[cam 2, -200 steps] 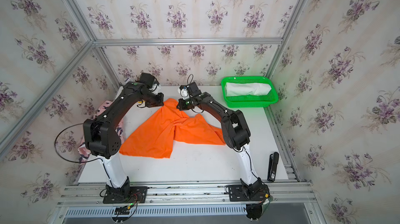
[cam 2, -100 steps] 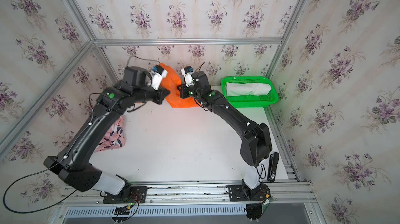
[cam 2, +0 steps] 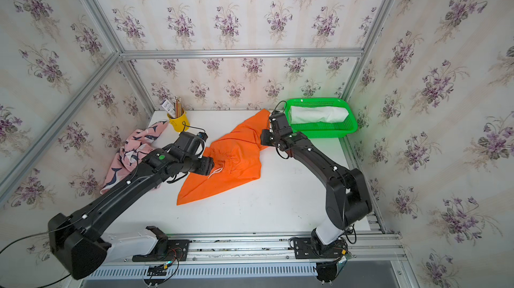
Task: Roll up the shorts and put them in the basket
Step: Fold the shorts at the center of the board.
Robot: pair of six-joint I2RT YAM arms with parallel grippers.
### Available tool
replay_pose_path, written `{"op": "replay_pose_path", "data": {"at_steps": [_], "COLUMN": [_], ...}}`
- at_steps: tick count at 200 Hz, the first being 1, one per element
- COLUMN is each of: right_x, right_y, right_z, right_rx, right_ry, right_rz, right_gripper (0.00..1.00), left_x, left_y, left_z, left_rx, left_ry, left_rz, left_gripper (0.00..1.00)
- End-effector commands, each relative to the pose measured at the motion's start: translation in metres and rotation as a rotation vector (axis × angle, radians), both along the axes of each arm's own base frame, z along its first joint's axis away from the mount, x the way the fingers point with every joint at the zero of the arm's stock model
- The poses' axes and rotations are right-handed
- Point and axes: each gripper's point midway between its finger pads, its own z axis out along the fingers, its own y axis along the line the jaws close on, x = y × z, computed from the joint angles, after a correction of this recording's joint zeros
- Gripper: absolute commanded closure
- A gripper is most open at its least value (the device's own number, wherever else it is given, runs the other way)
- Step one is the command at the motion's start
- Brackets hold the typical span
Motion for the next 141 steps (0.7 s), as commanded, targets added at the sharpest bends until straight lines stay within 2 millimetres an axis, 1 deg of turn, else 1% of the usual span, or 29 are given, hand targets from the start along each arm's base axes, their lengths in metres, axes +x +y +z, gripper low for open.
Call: {"op": "replay_pose_path", "data": {"at_steps": [1,13,14,18,22,24,26,37,50,62,73,81,90,100,108,113,122,133,141], "right_x": [-0.037,-0.047,-0.048,-0.05,-0.051,-0.054,-0.054,-0.057,-0.059,-0.059,-0.059,-0.06,-0.061,-0.059,-0.057,-0.056,-0.052,-0.048,-0.045], "right_y": [0.065,0.089,0.091,0.096,0.1,0.102,0.104,0.112,0.114,0.11,0.107,0.107,0.109,0.11,0.111,0.112,0.114,0.115,0.112], "right_z": [-0.011,-0.02,-0.022,-0.025,-0.029,-0.036,-0.036,-0.049,-0.066,-0.082,-0.095,-0.102,-0.108,-0.109,-0.106,-0.102,-0.09,-0.066,-0.046], "right_rx": [-0.069,-0.154,-0.162,-0.195,-0.224,-0.246,-0.255,-0.323,-0.417,-0.515,-0.576,-0.592,-0.596,-0.598,-0.596,-0.592,-0.572,-0.506,-0.434], "right_ry": [0.051,0.05,0.05,0.047,0.046,0.054,0.05,0.053,0.055,0.049,0.051,0.06,0.067,0.066,0.056,0.048,0.022,-0.014,-0.037], "right_rz": [0.254,0.289,0.289,0.287,0.283,0.287,0.287,0.286,0.278,0.264,0.266,0.278,0.293,0.295,0.295,0.292,0.275,0.249,0.22], "right_gripper": [0.42,0.38,0.37,0.35,0.33,0.33,0.31,0.27,0.23,0.18,0.18,0.2,0.25,0.35,0.49,0.61,0.8,1.0,1.0], "left_x": [0.002,0.001,0.001,0.0,-0.003,-0.004,-0.005,-0.012,-0.02,-0.027,-0.032,-0.033,-0.034,-0.034,-0.034,-0.034,-0.032,-0.032,-0.031], "left_y": [0.014,0.029,0.03,0.034,0.038,0.041,0.043,0.053,0.061,0.065,0.067,0.067,0.067,0.066,0.067,0.066,0.066,0.067,0.068], "left_z": [-0.023,-0.035,-0.04,-0.05,-0.055,-0.058,-0.061,-0.076,-0.092,-0.102,-0.109,-0.113,-0.116,-0.118,-0.12,-0.12,-0.12,-0.12,-0.12], "left_rx": [-0.046,-0.048,-0.041,-0.034,-0.035,-0.038,-0.04,-0.056,-0.078,-0.078,-0.082,-0.089,-0.094,-0.096,-0.097,-0.097,-0.099,-0.097,-0.091], "left_ry": [0.12,0.166,0.183,0.212,0.231,0.242,0.251,0.29,0.325,0.344,0.357,0.363,0.367,0.373,0.376,0.376,0.374,0.374,0.372], "left_rz": [0.127,0.192,0.199,0.219,0.235,0.245,0.254,0.3,0.328,0.343,0.353,0.355,0.358,0.361,0.365,0.365,0.368,0.371,0.375], "left_gripper": [0.33,0.34,0.34,0.34,0.35,0.35,0.35,0.35,0.36,0.35,0.35,0.35,0.35,0.35,0.35,0.35,0.35,0.35,0.36]}}
